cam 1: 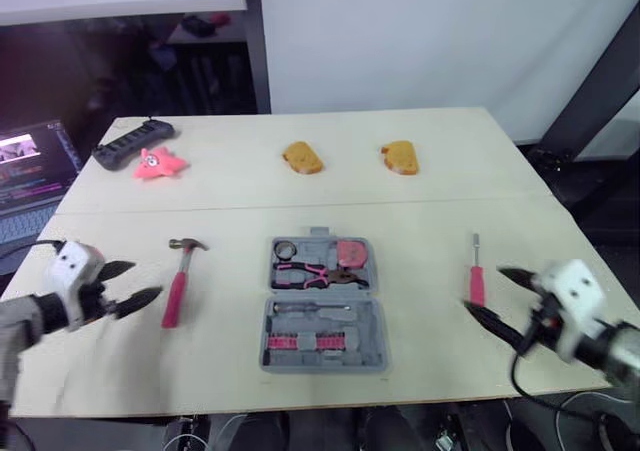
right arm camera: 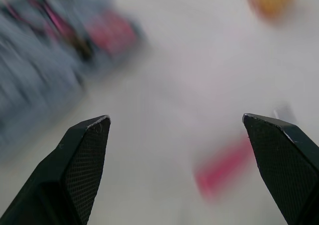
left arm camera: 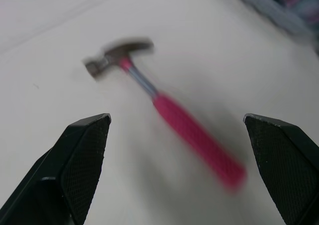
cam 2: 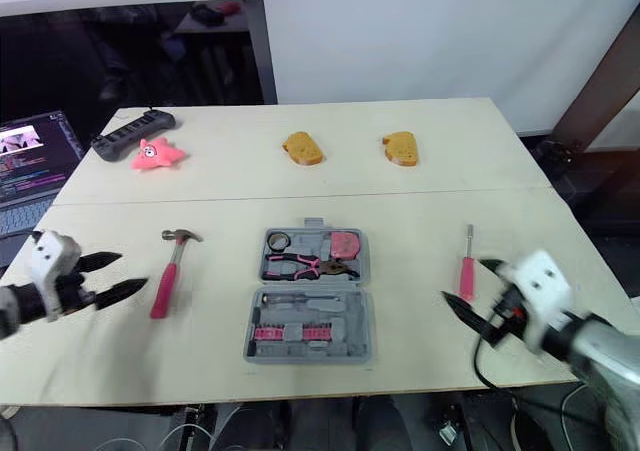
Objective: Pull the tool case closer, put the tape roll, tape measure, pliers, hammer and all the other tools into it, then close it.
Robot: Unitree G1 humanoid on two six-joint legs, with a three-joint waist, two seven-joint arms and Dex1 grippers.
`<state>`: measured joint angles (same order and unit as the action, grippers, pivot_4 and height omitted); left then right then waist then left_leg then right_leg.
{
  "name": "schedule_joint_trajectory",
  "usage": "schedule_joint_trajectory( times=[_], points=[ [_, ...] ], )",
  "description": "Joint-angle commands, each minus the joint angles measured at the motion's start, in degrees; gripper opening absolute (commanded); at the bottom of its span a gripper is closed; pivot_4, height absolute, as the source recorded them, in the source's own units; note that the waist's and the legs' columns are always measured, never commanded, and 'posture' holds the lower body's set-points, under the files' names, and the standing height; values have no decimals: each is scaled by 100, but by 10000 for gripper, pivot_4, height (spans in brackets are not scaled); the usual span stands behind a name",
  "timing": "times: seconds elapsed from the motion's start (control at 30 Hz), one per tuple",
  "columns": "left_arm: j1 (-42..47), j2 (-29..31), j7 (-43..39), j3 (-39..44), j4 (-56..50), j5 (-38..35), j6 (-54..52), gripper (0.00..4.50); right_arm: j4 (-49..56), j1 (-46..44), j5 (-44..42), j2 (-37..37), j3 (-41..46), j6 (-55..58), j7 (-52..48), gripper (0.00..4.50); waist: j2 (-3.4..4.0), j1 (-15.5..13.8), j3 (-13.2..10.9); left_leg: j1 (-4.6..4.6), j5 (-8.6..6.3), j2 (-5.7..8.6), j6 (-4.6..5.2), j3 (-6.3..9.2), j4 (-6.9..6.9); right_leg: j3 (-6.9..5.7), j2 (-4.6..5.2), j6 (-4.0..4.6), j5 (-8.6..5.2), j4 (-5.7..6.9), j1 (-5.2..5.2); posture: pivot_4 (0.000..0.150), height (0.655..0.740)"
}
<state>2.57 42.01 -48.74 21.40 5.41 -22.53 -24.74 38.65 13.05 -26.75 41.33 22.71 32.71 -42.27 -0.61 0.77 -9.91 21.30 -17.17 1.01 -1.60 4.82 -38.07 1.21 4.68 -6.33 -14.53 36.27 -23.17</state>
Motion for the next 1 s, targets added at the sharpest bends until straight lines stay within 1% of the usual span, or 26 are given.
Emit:
schedule_joint_trajectory(
  times=[0.03,0.07,0.13,0.23,0.27,0.33,0.4,0.57,0.7,0.73,0.9,1.0],
  points=[
    [225,-292,1451,392,-790,-294,-1622,44733,381,-586,-353,18,-558,113,-11,45000,-23,-10,5,3,0,8,0,5,1,-8,-7,-1,0,0,1,1500,7400],
    [285,-400,1667,375,-945,-345,-1931,44733,405,-779,-499,10,-664,148,-49,45000,-25,-19,5,4,0,9,0,9,1,-18,-9,-1,1,4,2,1500,7400],
    [498,-656,2281,256,-1130,-217,-2428,44733,424,-1170,-824,58,-898,184,-274,45000,-24,-25,5,11,0,14,0,12,3,-18,-5,-1,0,3,-6,1500,7400],
    [845,-885,3019,166,-1125,24,-3003,44733,399,-1412,-1233,194,-976,267,-594,45000,-26,-31,5,9,1,20,-3,13,2,-13,2,-7,4,0,-2,1500,7400],
    [932,-937,3144,36,-1136,116,-3039,44733,383,-1457,-1325,268,-997,268,-730,45000,-26,-30,5,8,2,21,-4,13,0,-14,1,-7,4,-1,0,1500,7400],
    [1007,-978,3203,-193,-1182,193,-3090,44733,338,-1510,-1411,362,-1015,243,-840,45000,-27,-21,5,7,2,24,-4,11,0,-13,1,-7,5,-1,0,1500,7400],
    [1150,-1048,3316,-592,-931,392,-3149,44733,275,-1503,-1248,502,-1094,223,-854,45000,-23,-19,5,8,2,23,-4,10,2,-13,0,-7,4,-1,-1,1500,7400],
    [1589,-1189,3524,-971,-197,673,-3258,44733,293,-1457,-1241,584,-1132,350,-655,45000,-24,-15,5,8,4,24,-8,2,2,-14,-2,-6,5,-1,-2,1500,7400],
    [1882,-1203,3569,-1135,146,804,-3435,44733,378,-1364,-1225,649,-1174,437,-581,45000,-23,-21,6,8,5,25,-10,2,2,-14,-2,-6,5,-1,-3,1500,7400],
    [2024,-1191,3686,-1212,316,909,-3725,44733,401,-1340,-1208,668,-1183,461,-553,45000,-22,-21,7,9,6,25,-11,2,3,-14,-1,-6,5,-1,-3,1500,7400],
    [2208,-1116,3501,-1535,508,1011,-3953,44733,455,-1295,-1218,680,-1220,537,-385,45000,-15,-19,11,5,6,26,-11,1,2,-14,0,-6,5,-1,1,1500,7400],
    [2204,-1169,3527,-1437,567,1016,-3857,44733,523,-1260,-1223,693,-1234,579,-316,45000,-14,-20,12,5,6,26,-11,2,3,-13,0,-6,5,-1,1,1500,7400]
  ],
)
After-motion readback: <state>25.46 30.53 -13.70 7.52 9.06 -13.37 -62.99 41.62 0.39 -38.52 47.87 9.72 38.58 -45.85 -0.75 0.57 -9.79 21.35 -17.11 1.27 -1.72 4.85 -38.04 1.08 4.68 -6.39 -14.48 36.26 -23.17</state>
